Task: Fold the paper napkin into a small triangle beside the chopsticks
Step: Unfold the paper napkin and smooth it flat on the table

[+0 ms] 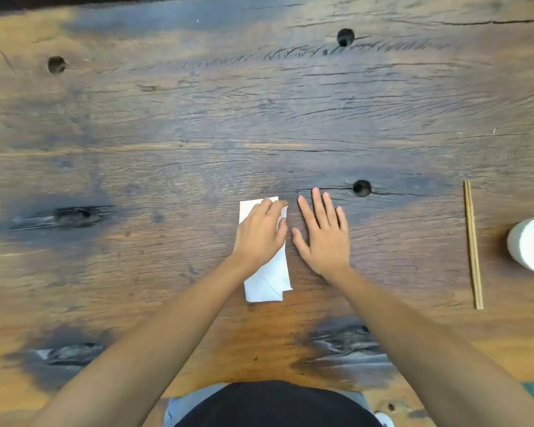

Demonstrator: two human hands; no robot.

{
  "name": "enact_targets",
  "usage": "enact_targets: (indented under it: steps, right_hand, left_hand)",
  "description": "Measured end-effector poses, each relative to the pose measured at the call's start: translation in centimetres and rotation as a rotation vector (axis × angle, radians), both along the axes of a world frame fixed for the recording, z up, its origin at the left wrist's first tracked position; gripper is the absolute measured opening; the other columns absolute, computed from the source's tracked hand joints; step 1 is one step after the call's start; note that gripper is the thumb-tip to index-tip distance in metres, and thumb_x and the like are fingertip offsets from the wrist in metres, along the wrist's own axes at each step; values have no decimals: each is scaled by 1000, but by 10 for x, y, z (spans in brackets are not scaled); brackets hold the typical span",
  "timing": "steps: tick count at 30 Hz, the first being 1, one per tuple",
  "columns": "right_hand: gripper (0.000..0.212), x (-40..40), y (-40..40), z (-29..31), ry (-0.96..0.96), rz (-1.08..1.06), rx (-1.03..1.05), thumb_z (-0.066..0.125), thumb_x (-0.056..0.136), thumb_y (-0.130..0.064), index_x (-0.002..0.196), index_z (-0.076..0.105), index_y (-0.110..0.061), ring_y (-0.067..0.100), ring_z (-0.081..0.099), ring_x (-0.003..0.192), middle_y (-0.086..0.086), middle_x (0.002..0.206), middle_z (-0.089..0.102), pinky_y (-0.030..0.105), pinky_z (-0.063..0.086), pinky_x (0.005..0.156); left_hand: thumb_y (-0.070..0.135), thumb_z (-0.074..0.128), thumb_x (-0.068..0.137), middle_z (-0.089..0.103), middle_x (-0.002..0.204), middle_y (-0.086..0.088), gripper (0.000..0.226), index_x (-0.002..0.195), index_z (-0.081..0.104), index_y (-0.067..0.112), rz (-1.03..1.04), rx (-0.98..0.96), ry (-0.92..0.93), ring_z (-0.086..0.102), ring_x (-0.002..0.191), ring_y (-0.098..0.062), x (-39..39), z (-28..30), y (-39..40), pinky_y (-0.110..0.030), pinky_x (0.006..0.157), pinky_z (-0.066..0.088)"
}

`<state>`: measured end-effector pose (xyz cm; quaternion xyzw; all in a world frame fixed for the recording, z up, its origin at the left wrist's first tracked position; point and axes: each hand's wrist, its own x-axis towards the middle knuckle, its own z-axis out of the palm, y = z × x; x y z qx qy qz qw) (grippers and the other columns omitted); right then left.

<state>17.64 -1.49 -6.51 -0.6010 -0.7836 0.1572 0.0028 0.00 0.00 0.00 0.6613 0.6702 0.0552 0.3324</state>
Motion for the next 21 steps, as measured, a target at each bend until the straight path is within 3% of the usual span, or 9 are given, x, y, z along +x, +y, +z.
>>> enact_targets:
  steps: [6,10,15,21]
  right_hand:
    - [67,-1,0,-10,-18,-28,83,39,103,-52,164,22,-31,19,10,160,2,173,15,44,14,127]
    - [66,0,1,-12,0,-37,92,40,102,-51,163,26,-31,19,12,160,2,172,18,44,17,127]
    - [66,0,1,-10,-6,-44,94,41,101,-51,162,26,-31,20,13,160,2,172,18,45,17,127]
    - [66,0,0,-11,-36,-40,90,39,101,-53,163,24,-32,19,12,160,1,173,16,45,18,126]
  left_hand:
    - [31,52,101,57,114,-5,37,136,55,20,87,-11,-19,64,105,-21,6,-20,11,-41,76,56]
    - [29,55,99,59,107,-4,24,119,63,20,109,9,-18,66,96,-23,7,-25,8,-42,70,55]
    - [24,58,96,63,97,1,11,101,64,16,180,21,-40,62,91,-14,11,-22,8,-37,70,52]
    - [31,62,94,63,94,1,17,93,62,14,290,-31,-51,62,87,-19,14,-21,12,-35,72,50]
